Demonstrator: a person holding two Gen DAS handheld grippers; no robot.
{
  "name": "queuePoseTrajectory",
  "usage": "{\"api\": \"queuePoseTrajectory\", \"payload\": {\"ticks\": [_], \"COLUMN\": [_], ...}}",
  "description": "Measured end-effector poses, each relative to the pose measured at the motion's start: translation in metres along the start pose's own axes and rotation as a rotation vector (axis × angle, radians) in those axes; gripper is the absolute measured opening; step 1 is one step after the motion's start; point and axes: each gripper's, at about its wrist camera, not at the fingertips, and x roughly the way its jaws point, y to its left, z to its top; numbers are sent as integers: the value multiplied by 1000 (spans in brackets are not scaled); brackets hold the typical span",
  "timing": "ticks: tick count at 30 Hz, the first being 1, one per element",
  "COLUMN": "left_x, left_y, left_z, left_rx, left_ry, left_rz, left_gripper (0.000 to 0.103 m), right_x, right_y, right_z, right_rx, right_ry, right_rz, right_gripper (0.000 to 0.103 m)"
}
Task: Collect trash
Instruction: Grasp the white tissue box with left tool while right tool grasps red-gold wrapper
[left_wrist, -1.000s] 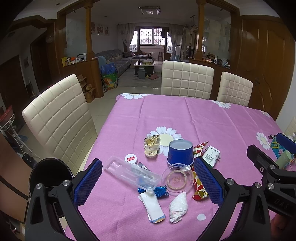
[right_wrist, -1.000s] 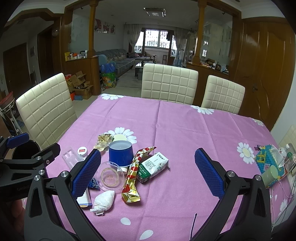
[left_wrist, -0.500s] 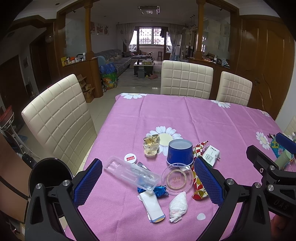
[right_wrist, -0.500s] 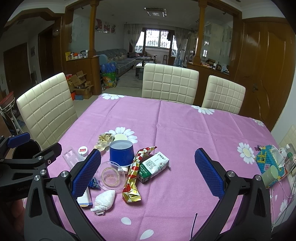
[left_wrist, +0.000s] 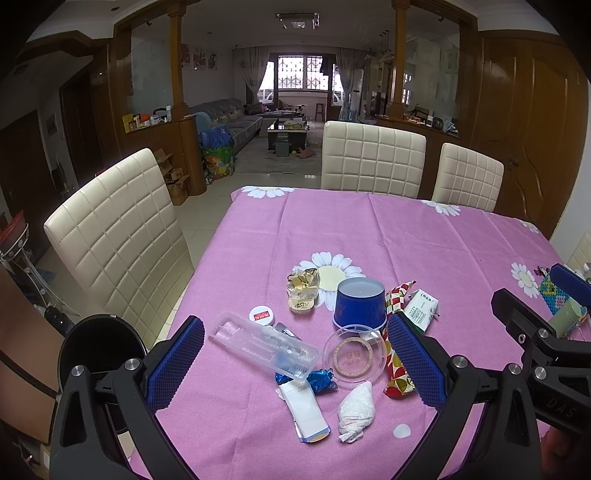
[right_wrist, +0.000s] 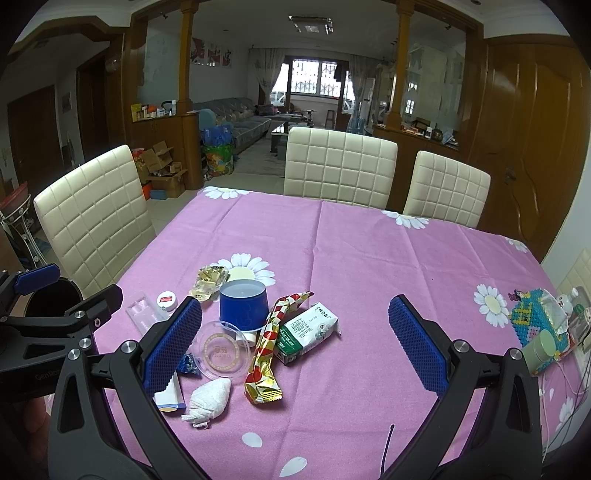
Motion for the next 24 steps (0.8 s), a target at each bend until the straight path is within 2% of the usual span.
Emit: {"api": "queuePoseTrajectory", "payload": {"ticks": [10,17,24], "left_x": [0,14,57], "left_y": [0,15,24], "left_z": [-1,-3,-32], "left_rx": [-1,-30,-36], "left_ry": [2,20,148], "left_rz": [-2,13,1], "left_gripper": [97,97,97], "right_x": [2,23,59], "right_y": [0,-13,-14], "right_z": [-1,-4,-31], "right_rx": [3,26,-17], "right_ry": [9,56,140], "right_rz": [-1,-18,-22], "right_gripper": [100,100,97]}}
